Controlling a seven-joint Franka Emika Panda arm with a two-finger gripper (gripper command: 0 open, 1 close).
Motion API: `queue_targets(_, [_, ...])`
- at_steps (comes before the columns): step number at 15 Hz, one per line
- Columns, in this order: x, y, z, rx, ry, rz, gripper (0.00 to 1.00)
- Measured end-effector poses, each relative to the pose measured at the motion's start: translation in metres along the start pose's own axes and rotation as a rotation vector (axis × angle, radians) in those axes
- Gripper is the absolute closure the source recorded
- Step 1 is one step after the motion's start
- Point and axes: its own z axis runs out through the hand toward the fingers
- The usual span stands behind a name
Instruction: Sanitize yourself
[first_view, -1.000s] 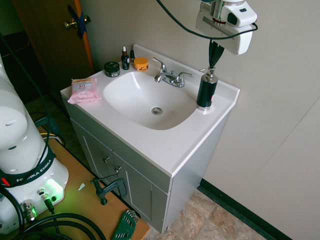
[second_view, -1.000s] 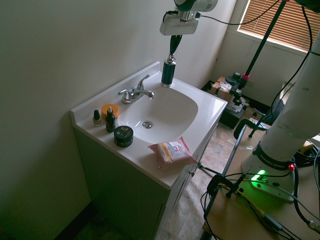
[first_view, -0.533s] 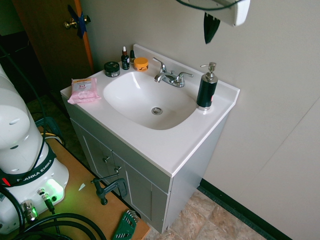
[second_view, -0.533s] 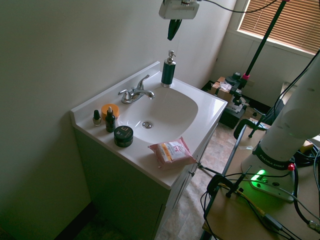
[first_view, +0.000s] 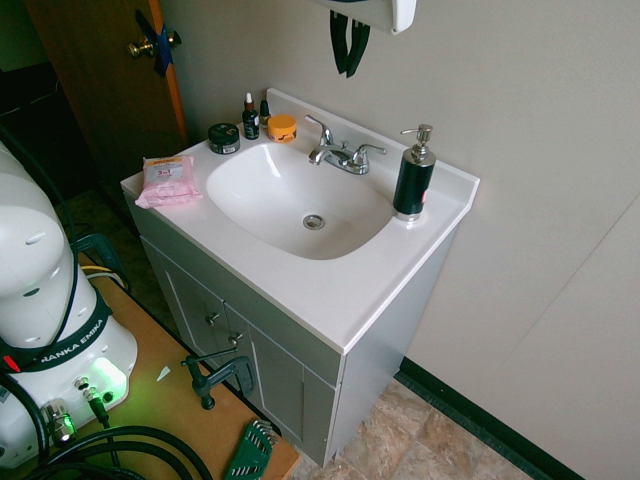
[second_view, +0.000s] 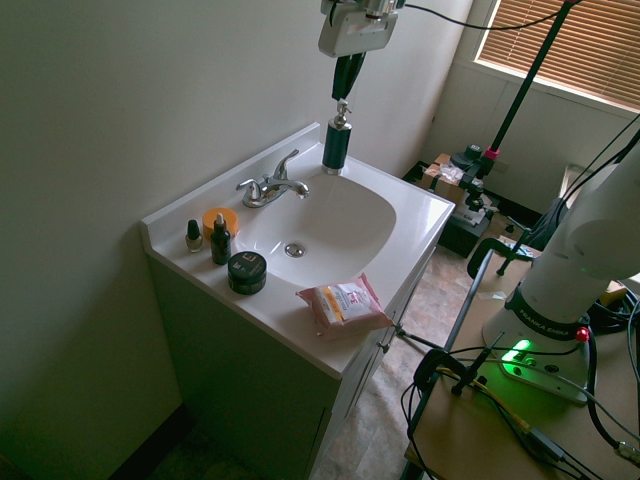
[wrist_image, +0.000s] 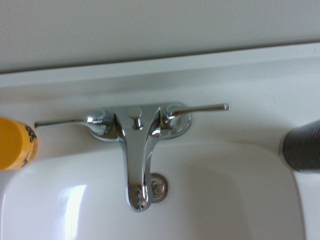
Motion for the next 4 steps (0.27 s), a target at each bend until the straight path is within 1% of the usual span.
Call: queue_targets(4, [-0.027, 0.007, 0.024, -0.016, -0.010, -0.029, 0.00])
